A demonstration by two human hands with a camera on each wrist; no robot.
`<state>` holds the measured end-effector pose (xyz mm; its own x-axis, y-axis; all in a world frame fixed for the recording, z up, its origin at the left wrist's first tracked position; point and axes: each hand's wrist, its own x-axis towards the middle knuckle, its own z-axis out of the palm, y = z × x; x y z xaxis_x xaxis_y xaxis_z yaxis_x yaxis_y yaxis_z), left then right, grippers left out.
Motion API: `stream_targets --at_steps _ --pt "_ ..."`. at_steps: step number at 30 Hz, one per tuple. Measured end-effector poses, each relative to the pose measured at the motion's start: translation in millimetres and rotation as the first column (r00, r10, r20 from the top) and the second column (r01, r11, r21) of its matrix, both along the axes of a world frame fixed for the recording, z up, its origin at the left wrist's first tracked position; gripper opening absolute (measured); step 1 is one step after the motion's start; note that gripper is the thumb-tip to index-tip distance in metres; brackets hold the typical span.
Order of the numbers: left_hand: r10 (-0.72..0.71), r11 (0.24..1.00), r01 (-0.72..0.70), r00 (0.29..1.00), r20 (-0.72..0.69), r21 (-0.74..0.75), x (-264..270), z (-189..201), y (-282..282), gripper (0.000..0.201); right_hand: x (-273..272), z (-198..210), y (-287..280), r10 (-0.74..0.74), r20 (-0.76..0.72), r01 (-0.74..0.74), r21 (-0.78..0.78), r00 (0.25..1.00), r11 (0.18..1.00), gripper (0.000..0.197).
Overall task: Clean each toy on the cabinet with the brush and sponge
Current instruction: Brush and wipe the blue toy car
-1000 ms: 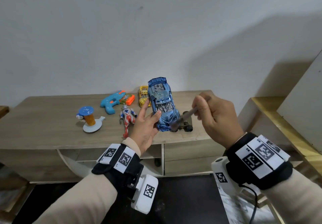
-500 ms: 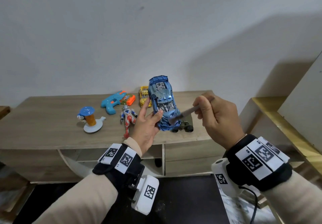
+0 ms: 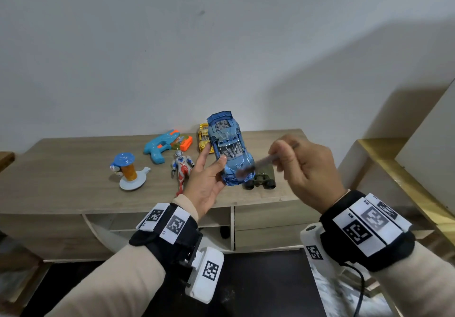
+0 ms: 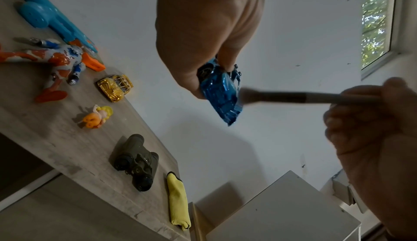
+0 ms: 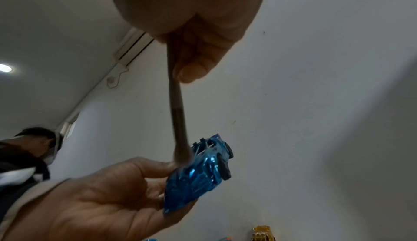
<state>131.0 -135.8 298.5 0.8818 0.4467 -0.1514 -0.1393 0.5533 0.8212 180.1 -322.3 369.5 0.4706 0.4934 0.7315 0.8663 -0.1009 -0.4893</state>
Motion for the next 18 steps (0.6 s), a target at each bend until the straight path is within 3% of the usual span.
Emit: stream_targets --at_steps 2,5,8,11,15,18 --pt "-0.022 1.000 0.022 1.000 0.002 -0.003 0 -1 1 0.065 5 3 -1 -0.057 -0.008 0.057 0.034 0.998 0.998 0.034" --pt "-0.069 0.998 0.069 0.998 0.005 0.014 -1 -2 3 0.066 8 4 -3 -0.096 -0.017 0.094 -0.071 0.995 0.993 0.039" --pt "-0.102 0.995 0.102 0.995 0.015 0.018 -1 -2 4 0.066 8 6 -6 -0.087 -0.004 0.087 0.047 0.996 0.995 0.036" --pt "-0.154 0.987 0.152 0.988 0.028 0.061 -3 -1 2 0.062 8 5 -7 -0.091 -0.007 0.090 -0.049 0.996 0.995 0.040" --pt "-0.210 0.976 0.206 0.976 0.049 0.074 -5 0 1 0.059 12 7 -12 -0.154 -0.021 0.155 0.069 0.988 0.986 0.036" --pt "-0.248 0.966 0.243 0.967 0.052 0.087 -6 -1 0 0.063 15 11 -13 -0.140 -0.086 0.141 0.000 0.986 0.990 0.034"
